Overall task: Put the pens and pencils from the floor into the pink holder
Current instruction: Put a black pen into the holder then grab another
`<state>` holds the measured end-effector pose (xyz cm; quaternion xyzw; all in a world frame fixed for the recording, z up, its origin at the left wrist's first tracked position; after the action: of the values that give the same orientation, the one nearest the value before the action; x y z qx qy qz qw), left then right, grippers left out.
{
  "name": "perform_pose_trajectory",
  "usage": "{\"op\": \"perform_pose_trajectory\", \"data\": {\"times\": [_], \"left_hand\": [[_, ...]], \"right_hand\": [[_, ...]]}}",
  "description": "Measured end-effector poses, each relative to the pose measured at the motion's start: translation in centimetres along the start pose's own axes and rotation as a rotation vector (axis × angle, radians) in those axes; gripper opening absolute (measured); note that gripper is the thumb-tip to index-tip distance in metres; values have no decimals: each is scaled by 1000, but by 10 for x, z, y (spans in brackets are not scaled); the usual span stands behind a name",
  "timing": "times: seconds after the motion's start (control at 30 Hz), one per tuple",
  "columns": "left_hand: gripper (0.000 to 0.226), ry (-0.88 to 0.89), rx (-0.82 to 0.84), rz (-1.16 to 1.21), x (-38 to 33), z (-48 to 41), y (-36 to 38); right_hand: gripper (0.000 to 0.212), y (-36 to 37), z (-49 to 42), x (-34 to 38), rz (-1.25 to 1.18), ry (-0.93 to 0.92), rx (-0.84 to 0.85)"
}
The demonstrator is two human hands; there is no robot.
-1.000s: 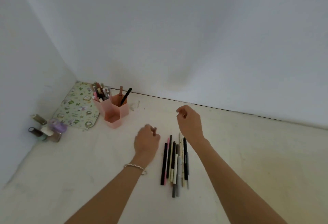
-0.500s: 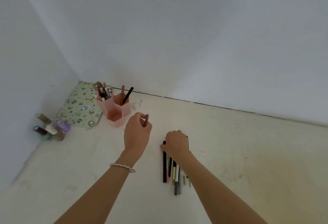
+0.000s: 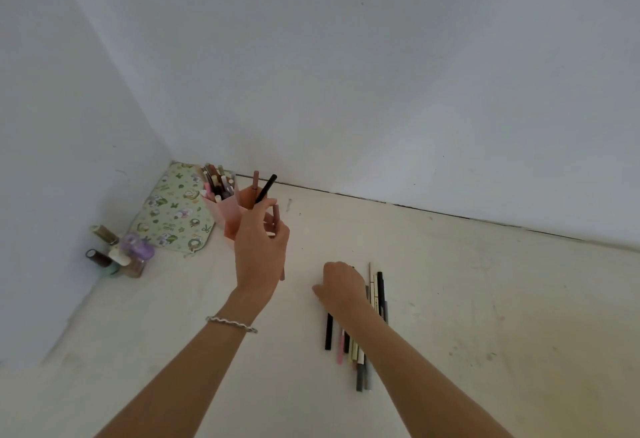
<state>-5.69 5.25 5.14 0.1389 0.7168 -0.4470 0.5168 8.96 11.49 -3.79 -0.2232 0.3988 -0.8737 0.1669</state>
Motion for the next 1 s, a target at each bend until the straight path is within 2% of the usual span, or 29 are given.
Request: {"op": "perform_pose_trajectory", "data": {"times": [0.17, 0.27, 0.33, 0.47, 0.57, 0.63, 0.7, 0.8, 0.87, 0.93, 1.0], "left_hand": [[36, -12, 25, 47, 5, 7, 9], [36, -10, 27, 59, 4, 8, 11], [36, -8, 26, 62, 3, 9, 11], [29, 78, -63, 61, -10, 2, -12], [27, 144, -294, 52, -23, -20, -56], [28, 182, -374, -30, -31, -37, -75], [26, 187, -315, -145, -35, -56, -76], [18, 208, -194, -553, -32, -73, -59], [21, 171, -95, -843, -24, -79, -47], [26, 143, -47, -932, -19, -83, -47], [34, 157, -95, -900, -25, -82, -58]], "right_hand": [[12, 6, 5, 2, 51, -4, 2], [12, 8, 13, -2, -39, 24, -43], [22, 9, 17, -3, -112, 7, -74], [48, -24, 22, -8, -501, -68, -243], [48, -70, 31, -10, -818, -146, -445], [44, -97, 38, -8, -909, -206, -569], [40, -117, 44, 1, -957, -286, -651], [35, -131, 49, 13, -987, -371, -710], [35, -133, 51, 19, -989, -397, -718], [35, -136, 48, 26, -993, -419, -736], [35, -141, 44, 35, -1017, -452, -768]]}}
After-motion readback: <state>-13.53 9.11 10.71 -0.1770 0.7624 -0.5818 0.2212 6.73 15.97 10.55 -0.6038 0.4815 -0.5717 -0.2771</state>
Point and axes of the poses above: each hand's wrist, its own z-axis away from the middle knuckle, its own y-axis out of the palm, x = y × z, the point moved 7 cm from there along -z, towards the middle knuckle, and after that the axes turned 14 degrees about x, right-handed, at the moved point
